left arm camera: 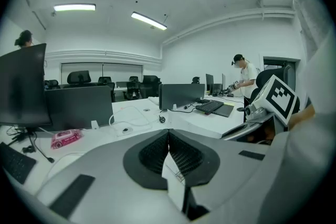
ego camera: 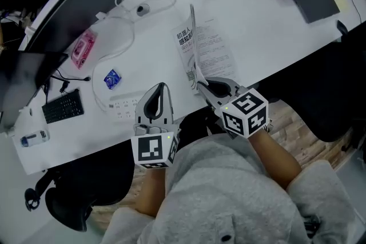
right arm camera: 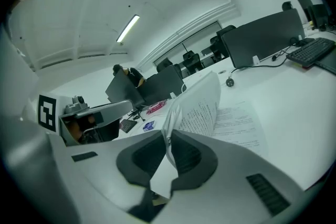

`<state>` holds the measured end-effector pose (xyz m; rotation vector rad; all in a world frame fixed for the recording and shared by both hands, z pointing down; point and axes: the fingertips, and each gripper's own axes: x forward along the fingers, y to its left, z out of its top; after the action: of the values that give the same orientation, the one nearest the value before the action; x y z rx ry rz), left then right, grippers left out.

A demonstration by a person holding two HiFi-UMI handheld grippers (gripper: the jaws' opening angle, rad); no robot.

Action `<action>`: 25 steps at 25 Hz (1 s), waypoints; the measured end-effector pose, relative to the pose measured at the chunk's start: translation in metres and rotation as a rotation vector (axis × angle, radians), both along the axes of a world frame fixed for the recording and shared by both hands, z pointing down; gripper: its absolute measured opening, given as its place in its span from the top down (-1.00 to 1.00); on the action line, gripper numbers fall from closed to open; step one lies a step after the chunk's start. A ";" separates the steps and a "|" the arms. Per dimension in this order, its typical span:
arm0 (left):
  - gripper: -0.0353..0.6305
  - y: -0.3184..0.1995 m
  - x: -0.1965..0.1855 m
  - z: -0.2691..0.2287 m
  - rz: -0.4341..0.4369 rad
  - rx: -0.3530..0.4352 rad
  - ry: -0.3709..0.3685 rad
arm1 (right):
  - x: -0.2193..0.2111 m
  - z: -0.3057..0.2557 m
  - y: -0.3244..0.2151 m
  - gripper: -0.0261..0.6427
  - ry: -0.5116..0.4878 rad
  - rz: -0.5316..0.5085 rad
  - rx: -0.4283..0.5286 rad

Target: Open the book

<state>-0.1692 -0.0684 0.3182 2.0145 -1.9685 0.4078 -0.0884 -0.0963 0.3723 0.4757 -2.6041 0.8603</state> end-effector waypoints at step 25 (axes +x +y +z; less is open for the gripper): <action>0.86 0.076 -0.054 -0.021 -0.229 0.015 -0.054 | -0.127 0.068 0.084 0.78 0.162 -0.397 0.079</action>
<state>-0.2229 0.0080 0.2974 1.7761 -2.2107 0.3981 -0.2158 -0.0122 0.4407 0.0380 -2.4660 0.5632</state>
